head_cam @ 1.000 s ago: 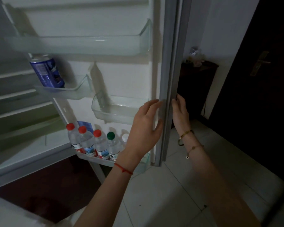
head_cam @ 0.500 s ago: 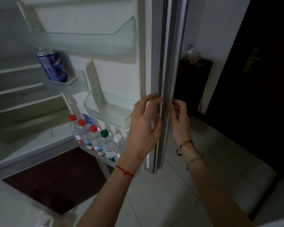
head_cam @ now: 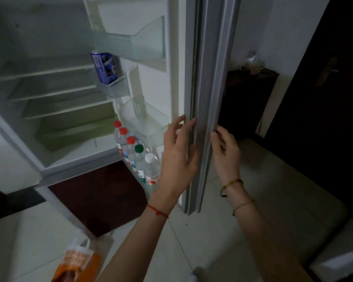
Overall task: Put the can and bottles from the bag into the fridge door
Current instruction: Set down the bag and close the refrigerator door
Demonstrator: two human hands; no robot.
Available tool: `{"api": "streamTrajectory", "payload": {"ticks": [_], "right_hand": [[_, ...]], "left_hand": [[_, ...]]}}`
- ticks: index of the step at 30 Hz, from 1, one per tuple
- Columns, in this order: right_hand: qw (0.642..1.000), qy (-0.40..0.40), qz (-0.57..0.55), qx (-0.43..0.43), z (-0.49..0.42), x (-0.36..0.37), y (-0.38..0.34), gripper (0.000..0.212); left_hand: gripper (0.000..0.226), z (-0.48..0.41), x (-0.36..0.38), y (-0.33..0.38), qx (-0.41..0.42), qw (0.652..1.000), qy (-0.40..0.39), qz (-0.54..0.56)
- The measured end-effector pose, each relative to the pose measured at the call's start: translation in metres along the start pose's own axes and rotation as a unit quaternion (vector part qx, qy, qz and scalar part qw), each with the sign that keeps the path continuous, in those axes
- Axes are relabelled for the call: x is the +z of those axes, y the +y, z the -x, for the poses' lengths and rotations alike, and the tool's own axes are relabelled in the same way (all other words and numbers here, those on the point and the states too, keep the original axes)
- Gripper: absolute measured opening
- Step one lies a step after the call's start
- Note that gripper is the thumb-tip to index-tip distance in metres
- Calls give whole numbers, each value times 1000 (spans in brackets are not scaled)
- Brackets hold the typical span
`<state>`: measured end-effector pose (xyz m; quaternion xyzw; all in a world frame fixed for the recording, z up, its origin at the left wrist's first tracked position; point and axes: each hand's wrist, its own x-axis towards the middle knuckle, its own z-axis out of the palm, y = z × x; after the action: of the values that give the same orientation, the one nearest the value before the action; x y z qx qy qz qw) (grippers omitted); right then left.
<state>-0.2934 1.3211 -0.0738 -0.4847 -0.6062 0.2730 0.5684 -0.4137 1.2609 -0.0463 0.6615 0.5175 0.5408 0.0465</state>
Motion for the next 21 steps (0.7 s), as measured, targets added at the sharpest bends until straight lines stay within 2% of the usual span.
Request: {"api": "streamTrajectory", "payload": {"ticks": [11, 21], "right_hand": [[994, -90, -53, -46, 81, 47, -43, 34], [972, -165, -104, -132, 120, 121, -89, 30]], "left_hand": [[61, 60, -84, -9, -47, 994, 100, -25], [46, 88, -156, -44, -67, 975, 174, -118]]}}
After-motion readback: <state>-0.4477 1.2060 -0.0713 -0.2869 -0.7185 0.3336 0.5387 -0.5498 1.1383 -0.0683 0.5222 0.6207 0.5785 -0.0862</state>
